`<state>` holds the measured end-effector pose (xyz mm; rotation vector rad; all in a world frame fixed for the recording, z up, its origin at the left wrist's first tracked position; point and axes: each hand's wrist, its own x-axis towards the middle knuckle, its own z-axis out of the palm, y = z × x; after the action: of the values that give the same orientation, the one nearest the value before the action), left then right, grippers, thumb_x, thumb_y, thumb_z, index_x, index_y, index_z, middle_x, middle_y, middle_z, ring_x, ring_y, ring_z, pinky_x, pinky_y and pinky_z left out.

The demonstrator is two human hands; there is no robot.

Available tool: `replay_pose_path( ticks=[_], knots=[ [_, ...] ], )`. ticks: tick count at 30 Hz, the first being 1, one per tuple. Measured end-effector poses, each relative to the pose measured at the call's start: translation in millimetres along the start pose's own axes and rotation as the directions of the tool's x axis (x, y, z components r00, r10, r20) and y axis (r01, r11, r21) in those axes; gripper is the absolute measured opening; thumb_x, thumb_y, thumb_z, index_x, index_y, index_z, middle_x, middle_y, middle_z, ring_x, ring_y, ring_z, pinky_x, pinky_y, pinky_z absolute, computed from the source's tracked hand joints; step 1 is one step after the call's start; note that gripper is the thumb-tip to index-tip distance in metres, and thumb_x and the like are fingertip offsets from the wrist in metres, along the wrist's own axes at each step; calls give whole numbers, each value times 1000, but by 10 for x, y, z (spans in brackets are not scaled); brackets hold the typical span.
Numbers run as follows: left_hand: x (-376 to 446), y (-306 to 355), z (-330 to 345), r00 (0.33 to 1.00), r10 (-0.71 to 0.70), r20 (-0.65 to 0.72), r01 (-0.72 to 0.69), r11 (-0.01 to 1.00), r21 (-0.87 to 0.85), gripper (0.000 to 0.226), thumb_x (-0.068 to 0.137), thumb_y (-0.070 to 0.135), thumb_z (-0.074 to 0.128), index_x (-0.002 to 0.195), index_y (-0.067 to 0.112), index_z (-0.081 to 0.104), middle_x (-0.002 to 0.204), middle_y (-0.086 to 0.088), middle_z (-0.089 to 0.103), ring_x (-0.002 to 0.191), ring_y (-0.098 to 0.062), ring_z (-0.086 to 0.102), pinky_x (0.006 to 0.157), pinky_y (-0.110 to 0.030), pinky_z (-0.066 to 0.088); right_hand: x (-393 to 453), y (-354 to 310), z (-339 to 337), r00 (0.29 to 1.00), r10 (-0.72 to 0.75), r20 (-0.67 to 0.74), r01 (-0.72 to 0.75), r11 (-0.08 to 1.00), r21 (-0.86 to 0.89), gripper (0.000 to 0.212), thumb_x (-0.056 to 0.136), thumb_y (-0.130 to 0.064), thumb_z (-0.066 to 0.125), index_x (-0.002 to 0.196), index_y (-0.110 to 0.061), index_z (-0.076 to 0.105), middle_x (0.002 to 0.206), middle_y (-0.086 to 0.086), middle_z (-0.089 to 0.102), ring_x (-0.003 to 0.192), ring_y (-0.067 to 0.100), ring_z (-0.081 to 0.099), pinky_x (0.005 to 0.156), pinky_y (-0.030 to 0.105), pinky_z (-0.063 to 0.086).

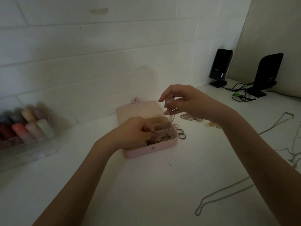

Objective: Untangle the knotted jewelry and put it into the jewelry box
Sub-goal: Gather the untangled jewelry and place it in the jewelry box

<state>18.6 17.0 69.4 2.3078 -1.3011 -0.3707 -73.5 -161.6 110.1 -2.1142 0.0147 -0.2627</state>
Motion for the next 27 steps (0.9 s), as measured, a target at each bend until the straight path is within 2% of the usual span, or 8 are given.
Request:
replay_pose_path(
  ticks=[3, 5, 9, 11, 15, 18, 23, 27],
  knots=[
    [-9, -8, -5, 999, 11, 48, -15, 997, 73, 20, 89, 14, 60, 96, 27, 73, 82, 15, 61, 76, -4, 56, 66, -8, 41, 14, -8, 67, 998, -23, 53, 26, 997, -71, 11, 90, -3, 62, 100, -7, 64, 94, 14, 70, 89, 26, 71, 83, 34, 57],
    [21, -14, 20, 998, 30, -58, -30, 1000, -3, 22, 86, 17, 66, 98, 36, 62, 84, 17, 58, 80, -5, 57, 71, -10, 44, 26, -13, 110, 999, -32, 34, 35, 997, -72, 11, 88, -3, 64, 97, -9, 65, 93, 15, 71, 88, 27, 71, 82, 34, 57],
    [65, 53, 149, 992, -23, -121, -51, 815, -577, 39, 82, 13, 73, 113, 23, 51, 101, 5, 71, 101, -10, 66, 88, -28, 53, 40, -48, 175, 999, -48, -14, 49, 999, 14, 12, 86, -2, 66, 94, -9, 63, 88, 12, 71, 80, 24, 71, 75, 31, 59],
    [64, 83, 171, 994, -40, -105, -37, 770, -637, 33, 84, 12, 71, 111, 23, 53, 94, 3, 75, 95, -12, 70, 88, -34, 54, 38, -52, 141, 997, -28, -76, 26, 999, -32, 12, 85, -4, 69, 94, -8, 62, 82, 11, 72, 74, 20, 72, 67, 25, 59],
    [48, 67, 106, 960, -85, -267, -43, 896, -441, 15, 82, 15, 73, 85, 21, 60, 69, 8, 73, 73, -2, 69, 74, -18, 52, -7, 33, 16, 979, 159, -126, -170, 982, -86, 23, 78, -11, 76, 89, -1, 59, 72, 13, 72, 60, 18, 70, 53, 19, 55],
    [40, 57, 91, 954, -53, -294, -33, 960, -280, 21, 78, 13, 77, 68, 24, 61, 58, 15, 65, 58, 7, 60, 59, -5, 41, 3, 143, 46, 957, 278, -79, -286, 950, -124, 24, 73, -12, 81, 82, -1, 63, 70, 15, 72, 58, 17, 67, 51, 18, 53],
    [31, 33, 135, 979, -15, -205, 25, 999, 44, 9, 78, 20, 73, 75, 28, 73, 65, 19, 61, 70, -7, 62, 68, -33, 53, 58, 296, 204, 962, 274, -10, -262, 906, -332, 17, 71, -19, 84, 69, -17, 67, 59, -5, 66, 49, -2, 57, 49, 11, 40],
    [41, 28, 169, 986, 3, -168, 35, 974, 222, 12, 79, 25, 67, 82, 34, 74, 63, 23, 47, 73, -10, 53, 70, -36, 53, 49, 358, 305, 972, 235, 27, -201, 881, -428, 15, 72, -17, 82, 67, -20, 68, 60, -12, 59, 52, -3, 53, 44, 6, 34]
  ],
)
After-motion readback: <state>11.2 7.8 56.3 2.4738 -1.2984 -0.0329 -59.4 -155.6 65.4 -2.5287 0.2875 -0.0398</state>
